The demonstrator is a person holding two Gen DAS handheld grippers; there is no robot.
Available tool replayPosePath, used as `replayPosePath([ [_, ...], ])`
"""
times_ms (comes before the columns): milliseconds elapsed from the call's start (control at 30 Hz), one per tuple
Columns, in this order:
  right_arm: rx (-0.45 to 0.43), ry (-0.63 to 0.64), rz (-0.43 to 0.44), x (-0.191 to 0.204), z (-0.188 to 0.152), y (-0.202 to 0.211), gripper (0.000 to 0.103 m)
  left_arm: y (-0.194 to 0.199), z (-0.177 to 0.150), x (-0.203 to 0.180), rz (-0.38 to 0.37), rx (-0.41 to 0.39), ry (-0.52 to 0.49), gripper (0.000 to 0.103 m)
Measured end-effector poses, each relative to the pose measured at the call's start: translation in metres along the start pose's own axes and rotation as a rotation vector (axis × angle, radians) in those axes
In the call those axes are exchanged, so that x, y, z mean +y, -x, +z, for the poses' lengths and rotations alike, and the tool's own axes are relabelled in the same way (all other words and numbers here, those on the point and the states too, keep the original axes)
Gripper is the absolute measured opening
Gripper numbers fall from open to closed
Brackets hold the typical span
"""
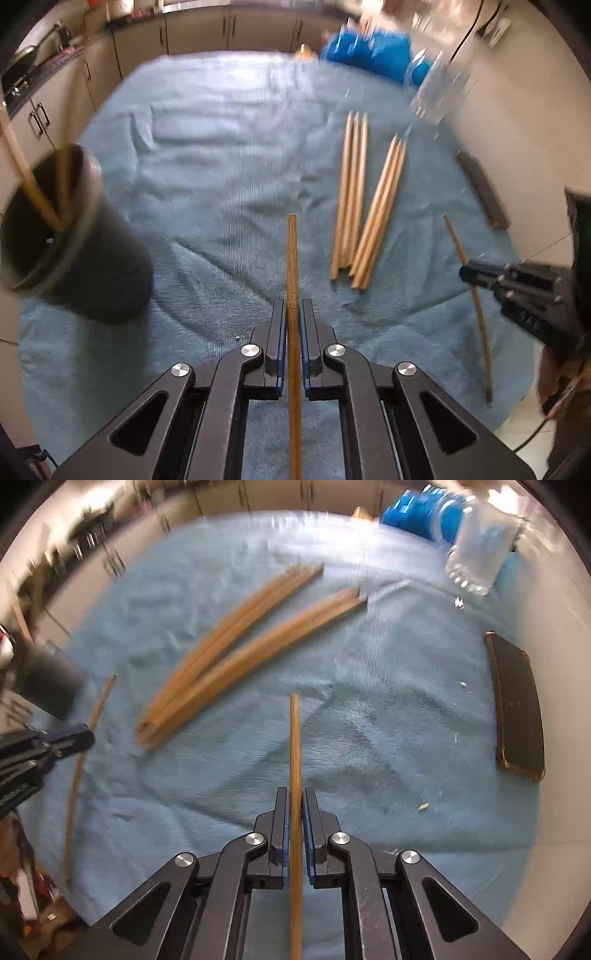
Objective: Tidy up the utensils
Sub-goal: 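Lift both chopsticks upright and carry them over the grey holder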
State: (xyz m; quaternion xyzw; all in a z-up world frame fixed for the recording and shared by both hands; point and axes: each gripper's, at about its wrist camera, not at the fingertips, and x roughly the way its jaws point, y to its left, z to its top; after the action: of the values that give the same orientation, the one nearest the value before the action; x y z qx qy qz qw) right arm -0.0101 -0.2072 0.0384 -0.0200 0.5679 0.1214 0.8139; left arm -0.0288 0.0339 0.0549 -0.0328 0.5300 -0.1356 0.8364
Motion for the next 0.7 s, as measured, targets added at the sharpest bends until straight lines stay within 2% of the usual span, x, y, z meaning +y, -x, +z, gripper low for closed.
replayPosePath([
  [133, -0.165, -0.027, 0.041, 0.012, -0.025, 0.034, 0.007, 0.036, -0.017, 0.002, -0.014, -0.126, 0.016, 0.006],
  [267, -0.319, -0.044, 0.045, 0.026, -0.037, 0.065, 0.007, 0.065, -0.027, 0.002, -0.036, -0.224, 0.029, 0.006],
  [433, -0.463, -0.065, 0.053, 0.039, -0.056, 0.097, 0.007, 0.099, -0.042, -0.001, -0.030, -0.346, 0.037, 0.006],
  [567, -0.554, -0.064, 0.066, 0.047, -0.059, 0.120, 0.007, 0.124, -0.053, -0.003, 0.009, -0.434, 0.030, 0.006],
  [700, -0.627, -0.065, 0.077, 0.061, -0.063, 0.131, 0.007, 0.143, -0.060, 0.001, 0.017, -0.480, 0.028, 0.006],
])
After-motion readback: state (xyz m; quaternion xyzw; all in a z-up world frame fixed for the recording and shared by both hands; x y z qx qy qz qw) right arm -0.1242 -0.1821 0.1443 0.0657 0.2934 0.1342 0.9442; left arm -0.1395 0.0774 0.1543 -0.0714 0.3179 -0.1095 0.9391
